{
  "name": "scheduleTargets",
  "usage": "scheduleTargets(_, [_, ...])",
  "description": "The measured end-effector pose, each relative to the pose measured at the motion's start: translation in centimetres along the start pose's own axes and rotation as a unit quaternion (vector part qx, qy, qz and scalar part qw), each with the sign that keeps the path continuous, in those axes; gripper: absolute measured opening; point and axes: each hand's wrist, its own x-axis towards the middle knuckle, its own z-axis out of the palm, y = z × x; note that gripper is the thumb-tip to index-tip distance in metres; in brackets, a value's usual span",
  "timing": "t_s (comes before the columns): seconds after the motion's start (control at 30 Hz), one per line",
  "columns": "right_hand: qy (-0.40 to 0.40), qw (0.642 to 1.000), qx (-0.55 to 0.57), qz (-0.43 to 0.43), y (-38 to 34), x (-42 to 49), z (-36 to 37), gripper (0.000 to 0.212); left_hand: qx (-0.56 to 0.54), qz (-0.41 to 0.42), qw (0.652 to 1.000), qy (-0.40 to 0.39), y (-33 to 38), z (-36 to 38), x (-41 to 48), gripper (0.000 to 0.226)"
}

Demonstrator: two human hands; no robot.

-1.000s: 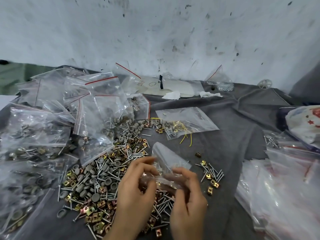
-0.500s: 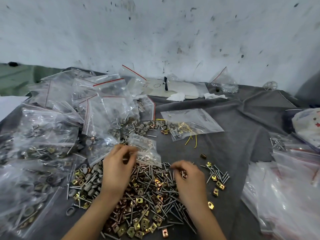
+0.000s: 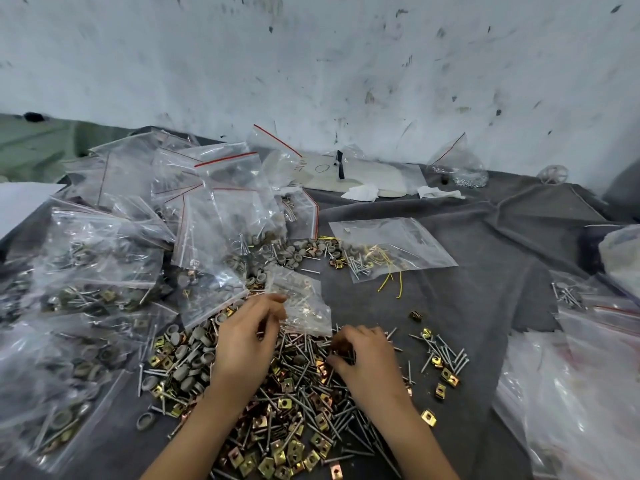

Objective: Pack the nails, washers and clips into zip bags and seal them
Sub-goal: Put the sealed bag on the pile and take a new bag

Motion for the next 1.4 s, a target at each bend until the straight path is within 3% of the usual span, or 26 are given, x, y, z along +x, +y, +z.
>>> scheduleTargets(0.17, [0.01,0.999,0.051,0.0,-0.1,-0.2,0.1,0.011,-0.016,0.003,1.0,0.008,-0.3,0.1,-0.4,0.023])
scheduleTargets(0.4, [0.057,0.981,0.178,0.047,-1.0,-0.6,-0.5,0.031,-0.072,-0.069,0.995,0.004,-0.2,-0.1,-0.7,0.034])
scheduleTargets(0.5, [0.078,0.963,0.258,0.031,-2.1,-0.8,-1.0,0.033,-0.09,-0.078,0.993,-0.009,-0.2,-0.2,-0.9,0.013])
scheduleTargets(0.57, [0.069,0.944,0.321,0.018,-2.9,-1.0,-1.2,0.031,-0.084,-0.045,0.995,-0.028,-0.1,-0.3,-1.1,0.003])
scheduleTargets(0.7, [0.056,0.909,0.413,0.01,-3.9,-0.9,-1.2,0.03,-0.038,0.021,0.998,-0.053,-0.3,-0.4,-0.8,0.022])
scheduleTargets(0.8, [0.059,0.901,0.429,0.017,-3.9,-0.9,-1.1,0.031,-0.016,0.063,0.997,-0.042,-0.6,-0.3,-0.7,0.022])
scheduleTargets(1.0, [0.088,0.889,0.446,0.051,-3.2,-1.1,-0.9,0.028,-0.046,0.089,0.995,-0.025,-0.1,-0.1,-0.6,0.033])
scheduleTargets(1.17, [0.064,0.865,0.489,0.089,-3.7,-0.7,-0.3,0.023,-0.074,0.116,0.986,-0.09,-0.1,-0.1,-0.7,0.037])
scheduleTargets(1.4, [0.041,0.846,0.525,0.087,-4.2,-0.3,-0.1,0.025,-0.084,0.114,0.987,-0.075,-0.3,0.0,-0.6,0.023])
